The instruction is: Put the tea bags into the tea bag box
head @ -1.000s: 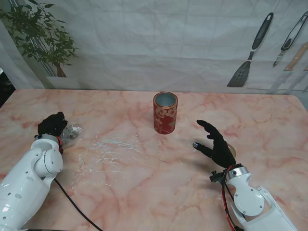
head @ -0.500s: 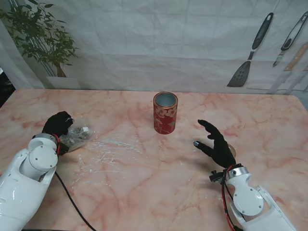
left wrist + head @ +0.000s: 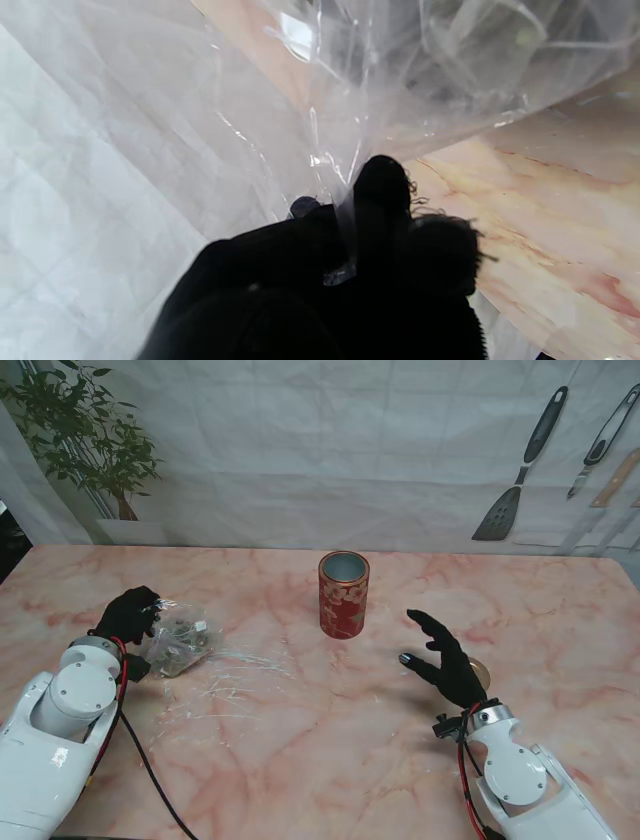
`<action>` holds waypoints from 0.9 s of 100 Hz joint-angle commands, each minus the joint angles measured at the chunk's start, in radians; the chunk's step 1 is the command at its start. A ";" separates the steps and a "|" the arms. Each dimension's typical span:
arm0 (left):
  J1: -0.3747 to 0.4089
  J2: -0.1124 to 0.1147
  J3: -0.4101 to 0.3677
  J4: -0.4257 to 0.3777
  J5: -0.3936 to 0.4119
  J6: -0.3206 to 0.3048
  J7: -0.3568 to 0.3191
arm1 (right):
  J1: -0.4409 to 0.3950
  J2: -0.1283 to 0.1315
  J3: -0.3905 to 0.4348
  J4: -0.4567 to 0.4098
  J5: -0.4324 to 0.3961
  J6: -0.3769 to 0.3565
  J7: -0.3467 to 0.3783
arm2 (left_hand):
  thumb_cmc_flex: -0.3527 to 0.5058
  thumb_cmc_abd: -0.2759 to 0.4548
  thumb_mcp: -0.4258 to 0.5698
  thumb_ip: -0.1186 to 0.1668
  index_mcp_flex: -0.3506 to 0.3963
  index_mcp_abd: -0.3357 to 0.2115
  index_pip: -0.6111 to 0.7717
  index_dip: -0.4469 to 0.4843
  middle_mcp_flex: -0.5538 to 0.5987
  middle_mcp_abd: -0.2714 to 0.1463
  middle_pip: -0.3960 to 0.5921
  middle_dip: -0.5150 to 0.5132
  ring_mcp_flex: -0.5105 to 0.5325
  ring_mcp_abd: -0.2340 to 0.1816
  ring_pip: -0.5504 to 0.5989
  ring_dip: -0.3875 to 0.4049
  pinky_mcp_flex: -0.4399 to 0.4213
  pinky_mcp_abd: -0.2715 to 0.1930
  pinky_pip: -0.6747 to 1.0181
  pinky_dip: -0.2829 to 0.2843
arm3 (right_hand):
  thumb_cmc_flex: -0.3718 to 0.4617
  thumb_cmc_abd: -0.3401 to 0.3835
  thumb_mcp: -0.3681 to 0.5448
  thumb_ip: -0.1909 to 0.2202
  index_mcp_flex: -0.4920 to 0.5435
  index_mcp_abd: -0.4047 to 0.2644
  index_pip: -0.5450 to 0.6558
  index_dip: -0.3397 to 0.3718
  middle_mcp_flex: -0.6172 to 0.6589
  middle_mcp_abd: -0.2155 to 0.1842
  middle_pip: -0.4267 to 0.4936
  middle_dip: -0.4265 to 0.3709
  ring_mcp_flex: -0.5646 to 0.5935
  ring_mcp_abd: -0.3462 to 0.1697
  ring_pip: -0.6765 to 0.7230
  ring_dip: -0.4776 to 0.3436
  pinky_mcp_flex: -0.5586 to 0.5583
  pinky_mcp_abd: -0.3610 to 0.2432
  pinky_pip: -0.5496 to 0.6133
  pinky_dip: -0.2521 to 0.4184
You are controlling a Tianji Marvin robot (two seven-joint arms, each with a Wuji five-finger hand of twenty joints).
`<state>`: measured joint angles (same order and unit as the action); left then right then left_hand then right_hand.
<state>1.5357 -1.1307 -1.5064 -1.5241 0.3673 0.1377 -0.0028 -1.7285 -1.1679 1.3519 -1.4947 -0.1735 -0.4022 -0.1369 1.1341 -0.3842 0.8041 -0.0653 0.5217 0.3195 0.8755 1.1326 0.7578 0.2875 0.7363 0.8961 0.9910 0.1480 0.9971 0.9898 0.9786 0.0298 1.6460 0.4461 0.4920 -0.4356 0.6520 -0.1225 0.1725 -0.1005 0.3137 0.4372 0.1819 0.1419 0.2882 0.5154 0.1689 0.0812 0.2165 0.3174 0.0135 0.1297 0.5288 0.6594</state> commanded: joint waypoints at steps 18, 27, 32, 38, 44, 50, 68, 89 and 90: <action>0.017 -0.006 0.044 -0.046 0.053 -0.042 0.039 | 0.016 0.016 0.004 -0.006 0.033 0.003 0.091 | -0.036 -0.043 0.337 0.102 0.059 -0.042 0.099 -0.011 0.099 -0.082 0.160 0.097 0.159 -0.061 0.377 0.121 0.122 -0.422 0.346 -0.029 | 0.014 0.024 -0.027 0.032 0.033 0.008 0.014 -0.006 -0.030 0.000 0.026 0.010 -0.016 -0.017 0.012 0.013 -0.005 -0.030 -0.011 0.013; 0.018 -0.004 0.072 -0.055 0.132 -0.055 0.073 | 0.027 0.025 0.010 -0.015 0.044 0.003 0.134 | -0.070 -0.043 0.349 0.196 0.068 -0.044 0.120 -0.004 0.120 -0.076 0.184 0.091 0.195 -0.091 0.413 0.109 0.128 -0.459 0.373 -0.019 | 0.013 0.023 -0.024 0.032 0.045 0.010 0.021 -0.006 -0.025 0.001 0.042 0.014 -0.007 -0.013 0.018 0.015 0.002 -0.027 -0.006 0.014; 0.018 -0.005 0.085 -0.063 0.146 -0.063 0.086 | 0.033 0.031 0.013 -0.020 0.058 -0.001 0.165 | -0.082 -0.045 0.358 0.216 0.070 -0.039 0.126 -0.001 0.125 -0.070 0.187 0.089 0.205 -0.102 0.417 0.108 0.129 -0.469 0.378 -0.015 | 0.011 0.021 -0.019 0.032 0.055 0.011 0.026 -0.008 -0.027 0.001 0.067 0.018 0.000 -0.012 0.026 0.019 0.005 -0.028 0.000 0.017; 0.019 -0.004 0.097 -0.079 0.145 -0.070 0.083 | 0.043 0.038 0.015 -0.026 0.083 -0.005 0.204 | -0.092 -0.046 0.365 0.234 0.069 -0.035 0.130 0.002 0.127 -0.065 0.191 0.088 0.214 -0.111 0.418 0.106 0.130 -0.478 0.378 -0.012 | 0.009 0.019 -0.014 0.032 0.071 0.007 0.034 -0.010 -0.025 0.001 0.098 0.022 0.010 -0.008 0.036 0.024 0.011 -0.022 0.009 0.020; 0.014 -0.006 0.114 -0.089 0.146 -0.079 0.090 | 0.057 0.045 0.016 -0.029 0.114 -0.011 0.247 | -0.102 -0.053 0.376 0.254 0.076 -0.030 0.140 0.008 0.139 -0.057 0.199 0.086 0.229 -0.114 0.424 0.104 0.132 -0.483 0.386 -0.005 | 0.011 0.019 -0.011 0.031 0.081 0.005 0.039 -0.010 -0.019 0.000 0.111 0.024 0.020 -0.007 0.042 0.027 0.015 -0.023 0.013 0.021; 0.009 -0.004 0.133 -0.097 0.173 -0.082 0.098 | 0.073 0.053 0.014 -0.032 0.145 -0.012 0.290 | -0.117 -0.060 0.393 0.287 0.084 -0.028 0.154 0.014 0.152 -0.049 0.213 0.081 0.245 -0.124 0.430 0.095 0.134 -0.494 0.391 0.006 | 0.010 0.018 -0.007 0.030 0.087 0.002 0.046 -0.014 -0.022 0.000 0.158 0.030 0.031 -0.004 0.062 0.037 0.020 -0.023 0.028 0.025; -0.019 -0.001 0.196 -0.101 0.245 -0.105 0.124 | 0.137 0.073 -0.005 -0.020 0.262 -0.009 0.433 | -0.181 -0.009 0.380 0.496 0.103 -0.033 0.194 0.023 0.191 -0.094 0.266 0.047 0.273 -0.155 0.457 0.062 0.139 -0.520 0.396 0.045 | 0.018 0.016 0.009 0.028 0.122 -0.010 0.071 -0.018 -0.009 -0.006 0.251 0.044 0.059 0.001 0.114 0.065 0.029 -0.024 0.070 0.032; -0.056 -0.011 0.267 -0.090 0.264 -0.115 0.178 | 0.218 0.088 -0.049 0.007 0.350 0.023 0.561 | -0.216 0.015 0.382 0.593 0.119 -0.026 0.208 0.008 0.210 -0.088 0.283 0.026 0.277 -0.160 0.497 0.021 0.142 -0.525 0.407 0.065 | 0.043 0.017 0.037 0.023 0.169 -0.028 0.108 -0.028 -0.004 -0.008 0.367 0.101 0.068 0.015 0.241 0.132 0.025 -0.040 0.120 0.030; -0.058 -0.012 0.271 -0.090 0.264 -0.114 0.181 | 0.221 0.088 -0.052 0.008 0.353 0.025 0.565 | -0.215 0.015 0.382 0.594 0.119 -0.025 0.208 0.008 0.211 -0.088 0.284 0.025 0.277 -0.159 0.498 0.020 0.142 -0.525 0.407 0.066 | 0.044 0.017 0.038 0.023 0.169 -0.029 0.109 -0.029 -0.005 -0.009 0.371 0.104 0.067 0.015 0.246 0.134 0.024 -0.040 0.122 0.030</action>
<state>1.4975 -1.1254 -1.2579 -1.6039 0.6263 0.0212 0.1703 -1.5366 -1.0843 1.3137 -1.4863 0.1642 -0.3887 0.3888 0.8552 -0.4400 1.0243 0.4169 0.6178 0.2835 1.0585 1.1438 0.8990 0.2860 0.9205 0.9403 1.2010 0.0037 1.3066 1.0180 1.1246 -0.0501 1.7945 0.4902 0.5180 -0.4358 0.6689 -0.1219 0.3207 -0.0923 0.4197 0.4212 0.1850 0.1456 0.6240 0.5934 0.2193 0.0958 0.4201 0.4278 0.0412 0.1297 0.6173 0.6782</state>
